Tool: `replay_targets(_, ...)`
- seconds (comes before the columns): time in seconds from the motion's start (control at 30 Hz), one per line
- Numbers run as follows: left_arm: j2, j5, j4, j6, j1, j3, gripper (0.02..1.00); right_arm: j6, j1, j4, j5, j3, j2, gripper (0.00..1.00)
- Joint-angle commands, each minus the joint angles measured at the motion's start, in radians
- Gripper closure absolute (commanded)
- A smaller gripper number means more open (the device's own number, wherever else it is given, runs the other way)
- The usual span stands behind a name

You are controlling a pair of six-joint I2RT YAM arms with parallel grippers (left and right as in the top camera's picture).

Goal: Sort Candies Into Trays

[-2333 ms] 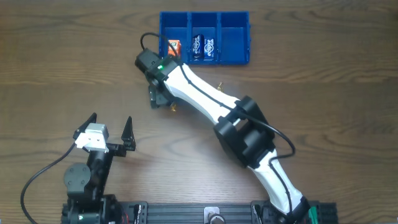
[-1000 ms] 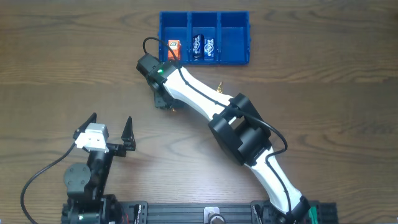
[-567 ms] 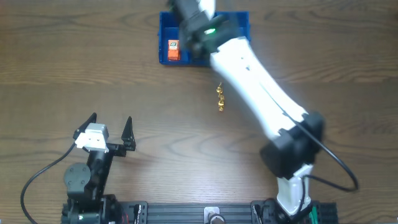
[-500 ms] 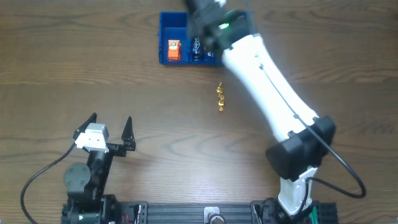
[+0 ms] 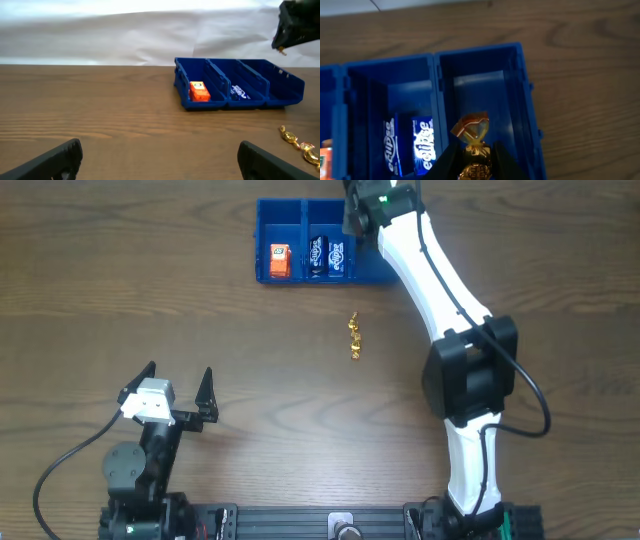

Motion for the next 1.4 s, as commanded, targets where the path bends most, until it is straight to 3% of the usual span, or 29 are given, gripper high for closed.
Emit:
replay_targets(0.03, -0.007, 0.018, -0.032, 0.014, 0.006, -0.021, 0.02, -0.017, -0.009, 0.007, -0.013, -0.003, 0.026, 0.855)
replay_targets(0.53, -0.007, 0.018, -0.032, 0.014, 0.006, -0.021, 0.02, -0.017, -0.022, 0.029, -0.008, -0.003, 0.031, 0.822)
replay_targets(0.9, -0.007, 0.018, -0.032, 0.014, 0.006, -0.021, 0.02, -0.018, -0.027, 0.132, 0.07, -0.003, 0.031, 0.809)
replay_targets(0.97, -0.007, 0.018, -0.032, 0.014, 0.006, -0.021, 0.02, -0.017, -0.027, 0.132, 0.07, -0.003, 0.031, 0.744)
replay_targets(1.03, -0.007, 0.018, -0.032, 0.014, 0.006, -0.021, 0.023, -0.018, -0.027, 0.131, 0.07, -0.003, 0.031, 0.375)
replay_targets(1.07, -0.007, 0.018, -0.032, 0.014, 0.006, -0.021, 0.02, -0.018, -0.027, 0.127, 0.07, -0.003, 0.031, 0.001)
replay_targets(1.4, -0.007, 0.018, -0.032, 0.014, 0.006, -0.021, 0.02, -0.012, -0.024, 0.013, 0.058, -0.003, -0.012, 0.001)
